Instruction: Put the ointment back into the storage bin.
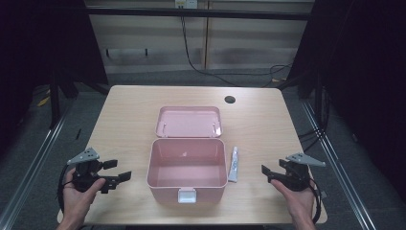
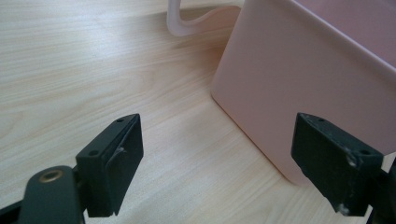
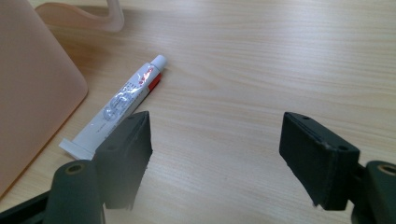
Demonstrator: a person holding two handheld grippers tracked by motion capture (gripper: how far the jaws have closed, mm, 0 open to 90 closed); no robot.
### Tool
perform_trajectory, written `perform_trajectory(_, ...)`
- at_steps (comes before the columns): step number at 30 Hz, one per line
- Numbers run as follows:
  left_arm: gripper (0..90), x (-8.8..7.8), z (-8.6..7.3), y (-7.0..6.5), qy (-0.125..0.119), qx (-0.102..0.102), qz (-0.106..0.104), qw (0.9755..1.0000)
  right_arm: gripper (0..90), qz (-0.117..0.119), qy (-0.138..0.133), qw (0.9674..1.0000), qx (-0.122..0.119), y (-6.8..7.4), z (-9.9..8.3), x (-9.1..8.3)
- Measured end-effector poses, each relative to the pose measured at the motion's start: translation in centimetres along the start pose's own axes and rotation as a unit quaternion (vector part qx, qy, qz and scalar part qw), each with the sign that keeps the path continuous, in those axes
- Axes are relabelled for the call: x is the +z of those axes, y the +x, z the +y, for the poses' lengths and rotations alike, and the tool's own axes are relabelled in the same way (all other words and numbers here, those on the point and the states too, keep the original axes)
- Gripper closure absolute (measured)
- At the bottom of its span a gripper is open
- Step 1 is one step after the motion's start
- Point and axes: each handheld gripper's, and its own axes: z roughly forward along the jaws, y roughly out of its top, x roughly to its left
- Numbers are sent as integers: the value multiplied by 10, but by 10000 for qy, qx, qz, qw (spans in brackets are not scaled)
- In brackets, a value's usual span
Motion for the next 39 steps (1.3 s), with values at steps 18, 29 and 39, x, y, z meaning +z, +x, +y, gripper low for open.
perform_trajectory(18,169,0,-1,-1,21,17,3,10000,454,622,433,9971,-32,9,21,-7)
perform_trajectory(29,169,1,-1,-1,50,18,25,10000,490,1135,1148,9869,53,17,43,-3)
perform_trajectory(39,169,1,-1,-1,40,10,20,10000,482,1299,1735,9762,-70,24,65,13)
